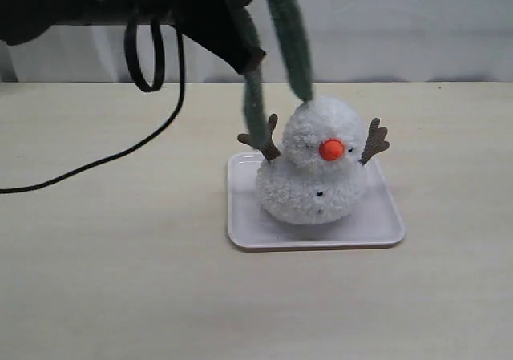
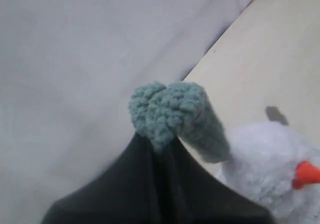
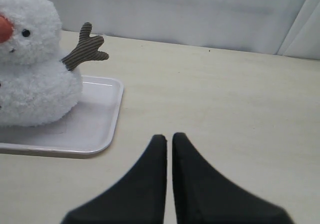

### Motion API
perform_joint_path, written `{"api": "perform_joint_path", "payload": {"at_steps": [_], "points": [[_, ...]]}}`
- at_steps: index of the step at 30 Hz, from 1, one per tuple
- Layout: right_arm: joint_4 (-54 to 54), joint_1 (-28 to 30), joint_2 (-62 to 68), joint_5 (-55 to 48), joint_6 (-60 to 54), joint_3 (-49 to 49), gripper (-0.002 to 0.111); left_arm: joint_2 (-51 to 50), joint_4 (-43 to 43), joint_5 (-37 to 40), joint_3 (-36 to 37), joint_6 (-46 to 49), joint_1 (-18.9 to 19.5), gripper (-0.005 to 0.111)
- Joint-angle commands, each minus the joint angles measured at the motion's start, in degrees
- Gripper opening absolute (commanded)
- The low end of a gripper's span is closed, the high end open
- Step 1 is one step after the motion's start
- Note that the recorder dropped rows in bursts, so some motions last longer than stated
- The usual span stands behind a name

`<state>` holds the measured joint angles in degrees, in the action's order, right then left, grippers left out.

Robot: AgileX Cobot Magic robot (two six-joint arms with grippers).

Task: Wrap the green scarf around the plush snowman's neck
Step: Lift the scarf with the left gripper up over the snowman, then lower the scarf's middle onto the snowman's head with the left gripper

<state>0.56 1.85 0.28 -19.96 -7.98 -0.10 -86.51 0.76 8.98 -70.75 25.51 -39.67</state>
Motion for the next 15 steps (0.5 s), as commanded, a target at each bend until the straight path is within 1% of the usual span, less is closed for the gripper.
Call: {"api": "perform_joint_path", "payload": {"at_steps": [1,7,11,13,15], "points": [[-0.08,-0.01,-0.28,0.53,-0.20,0.10,0.004,0.56,0.08,-3.16,-0.31,4.96,-6.13,0.000],[-0.08,-0.01,-0.28,0.53,-0.20,0.10,0.004,0.56,0.08,-3.54,-0.31,9.53,-11.78,0.000],[-0.08,-0.01,-0.28,0.53,-0.20,0.10,0.004,0.56,0.23,-3.49,-0.31,14.04,-14.84,0.000],[-0.08,-0.01,-0.28,0.53,-0.20,0.10,0.004,0.56,0.78,-3.39,-0.31,16.52,-15.83,0.000],[-0.08,-0.01,-0.28,0.53,-0.20,0.10,0.004,0.28,1.78,-3.14,-0.31,18.20,-16.03,0.000]]}}
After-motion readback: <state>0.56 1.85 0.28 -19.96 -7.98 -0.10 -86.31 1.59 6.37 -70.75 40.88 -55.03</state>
